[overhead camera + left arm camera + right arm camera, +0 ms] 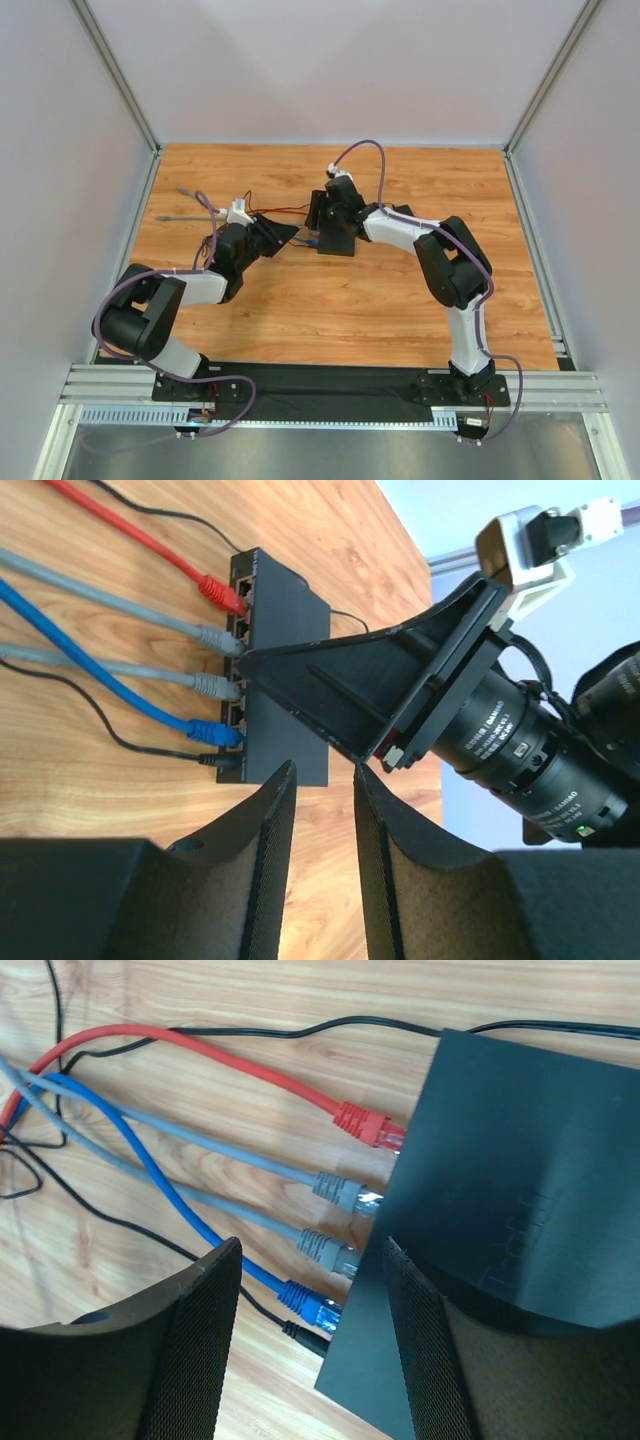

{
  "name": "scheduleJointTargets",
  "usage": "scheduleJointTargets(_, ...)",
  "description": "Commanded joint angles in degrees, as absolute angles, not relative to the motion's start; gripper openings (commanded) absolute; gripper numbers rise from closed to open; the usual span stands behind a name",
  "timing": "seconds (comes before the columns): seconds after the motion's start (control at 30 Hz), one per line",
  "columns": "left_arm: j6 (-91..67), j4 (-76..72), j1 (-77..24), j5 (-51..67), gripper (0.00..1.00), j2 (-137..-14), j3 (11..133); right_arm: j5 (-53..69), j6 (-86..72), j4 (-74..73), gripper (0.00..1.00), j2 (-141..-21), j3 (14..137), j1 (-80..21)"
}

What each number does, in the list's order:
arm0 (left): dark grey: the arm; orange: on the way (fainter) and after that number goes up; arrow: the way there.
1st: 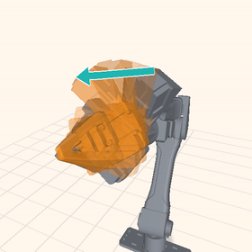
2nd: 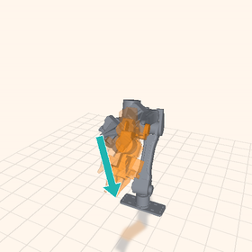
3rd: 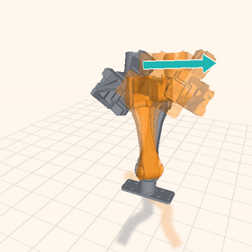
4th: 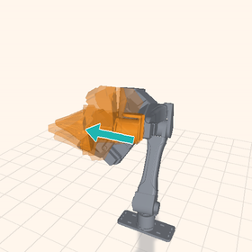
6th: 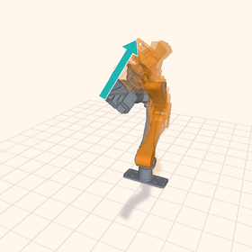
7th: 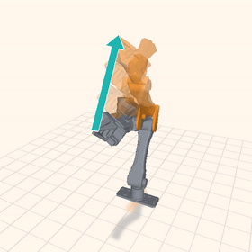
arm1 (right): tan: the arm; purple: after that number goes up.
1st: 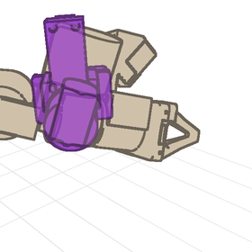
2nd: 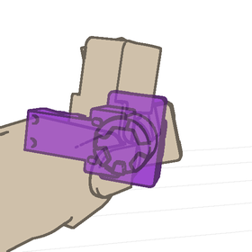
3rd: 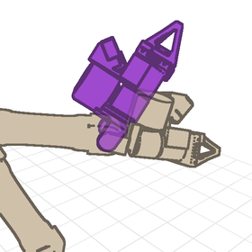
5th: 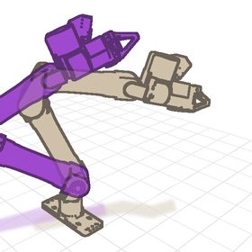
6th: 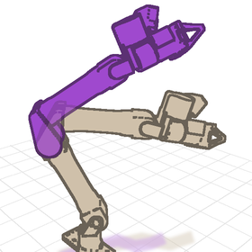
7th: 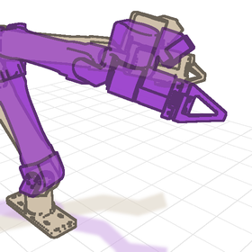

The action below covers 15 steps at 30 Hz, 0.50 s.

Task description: Pull the plug from the switch port

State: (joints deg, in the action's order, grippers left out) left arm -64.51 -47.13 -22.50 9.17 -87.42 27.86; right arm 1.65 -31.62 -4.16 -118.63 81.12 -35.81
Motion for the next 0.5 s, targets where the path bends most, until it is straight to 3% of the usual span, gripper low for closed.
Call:
scheduleJointTargets(0.0, -66.0, -45.62, -23.03, 8.97, 0.36, -87.71, 29.27, -3.78, -29.89, -10.27, 0.61, -119.62, 83.23, -35.25)
scheduleJointTargets(0.23, -67.5, -44.31, -23.2, 6.42, 0.36, -86.66, 27.6, -5.0, -25.23, -13.52, 0.62, -120.84, 86.04, -36.03)
scheduleJointTargets(0.47, -68.11, -31.58, -23.2, 2.91, 0.36, -83.15, 30.05, -18.52, -21.01, -24.42, 0.63, -125.33, 94.74, -39.64)
